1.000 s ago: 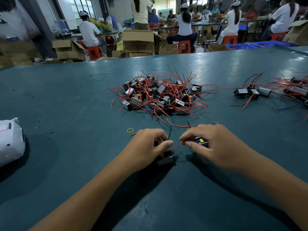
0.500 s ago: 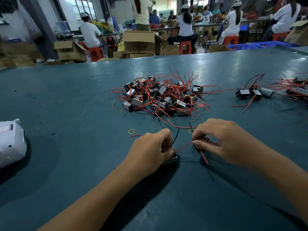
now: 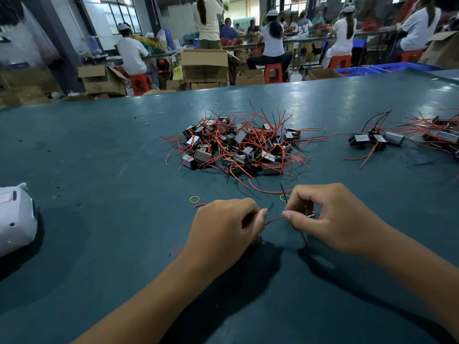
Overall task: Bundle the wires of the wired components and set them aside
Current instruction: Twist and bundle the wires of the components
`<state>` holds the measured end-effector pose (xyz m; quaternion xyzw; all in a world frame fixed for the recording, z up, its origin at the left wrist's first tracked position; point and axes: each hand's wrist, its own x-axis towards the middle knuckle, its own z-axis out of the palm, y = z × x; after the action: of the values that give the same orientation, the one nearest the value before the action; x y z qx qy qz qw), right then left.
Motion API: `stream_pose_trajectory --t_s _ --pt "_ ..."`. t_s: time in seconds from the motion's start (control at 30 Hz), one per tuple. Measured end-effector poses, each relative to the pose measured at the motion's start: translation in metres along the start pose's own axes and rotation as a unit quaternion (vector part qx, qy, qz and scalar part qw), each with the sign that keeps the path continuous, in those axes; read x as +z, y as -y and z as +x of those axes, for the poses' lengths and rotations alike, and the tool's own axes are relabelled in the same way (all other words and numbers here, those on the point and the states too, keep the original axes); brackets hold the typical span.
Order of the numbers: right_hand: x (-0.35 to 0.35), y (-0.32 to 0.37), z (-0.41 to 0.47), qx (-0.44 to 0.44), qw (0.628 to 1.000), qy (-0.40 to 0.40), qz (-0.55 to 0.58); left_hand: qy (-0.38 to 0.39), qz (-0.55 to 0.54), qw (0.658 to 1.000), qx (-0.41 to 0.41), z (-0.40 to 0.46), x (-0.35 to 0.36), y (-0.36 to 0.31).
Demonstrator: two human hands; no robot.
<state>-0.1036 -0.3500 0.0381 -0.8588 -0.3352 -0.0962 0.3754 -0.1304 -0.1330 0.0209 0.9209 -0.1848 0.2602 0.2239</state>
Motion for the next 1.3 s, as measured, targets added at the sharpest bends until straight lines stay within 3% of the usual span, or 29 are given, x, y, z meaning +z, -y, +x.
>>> stream_pose_trajectory --t_s 0.33,0.47,0.63,0.8,1.2,1.3 --pt "0.002 0.001 -0.001 0.017 1.000 -0.018 0.013 0.017 -0.241 0.970 -0.026 -0.001 0.000 -0.005" --pt "0.002 0.002 -0.001 0.029 0.999 -0.017 0.015 0.038 -0.204 0.978 0.035 -0.002 -0.001 0.000" --pt "0.001 0.005 -0.002 0.026 0.999 -0.008 0.020 0.008 -0.168 0.983 0.072 0.002 0.003 -0.001" --pt "-0.001 0.007 -0.002 0.011 0.999 0.022 0.021 -0.068 -0.252 0.965 -0.036 0.007 0.007 0.002" --pt "-0.002 0.007 0.000 -0.014 0.999 0.031 0.023 0.041 -0.265 0.961 0.063 0.002 0.006 -0.002" --pt "-0.003 0.007 -0.001 -0.014 0.999 0.026 0.015 0.057 -0.279 0.957 0.052 0.002 0.007 -0.001"
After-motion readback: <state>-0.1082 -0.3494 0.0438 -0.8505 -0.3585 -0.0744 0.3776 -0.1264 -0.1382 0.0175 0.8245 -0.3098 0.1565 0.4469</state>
